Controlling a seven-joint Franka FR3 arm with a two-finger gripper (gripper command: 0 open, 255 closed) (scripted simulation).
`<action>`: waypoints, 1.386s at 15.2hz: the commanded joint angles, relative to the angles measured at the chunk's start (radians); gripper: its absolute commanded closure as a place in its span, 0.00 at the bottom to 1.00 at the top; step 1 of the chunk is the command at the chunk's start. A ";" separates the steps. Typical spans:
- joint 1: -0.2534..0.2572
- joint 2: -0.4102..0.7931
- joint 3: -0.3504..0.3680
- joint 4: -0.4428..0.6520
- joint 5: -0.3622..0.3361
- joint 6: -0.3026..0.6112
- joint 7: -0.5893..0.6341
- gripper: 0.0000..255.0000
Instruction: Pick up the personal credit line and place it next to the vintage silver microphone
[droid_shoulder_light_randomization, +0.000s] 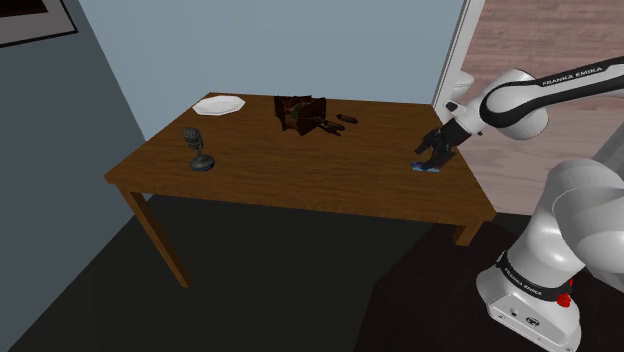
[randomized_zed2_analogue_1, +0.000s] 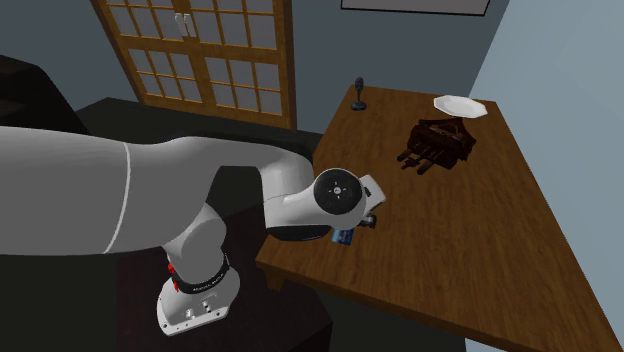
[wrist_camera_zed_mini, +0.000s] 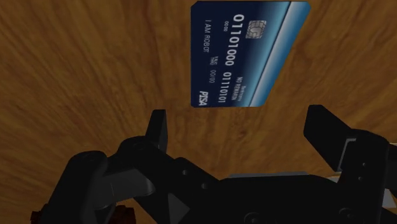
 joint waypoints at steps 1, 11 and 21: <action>0.041 0.028 -0.031 0.000 0.010 0.041 -0.009 0.00; 0.041 0.028 -0.031 0.000 0.009 0.041 -0.009 1.00; 0.016 0.007 0.004 0.008 0.007 0.006 0.009 1.00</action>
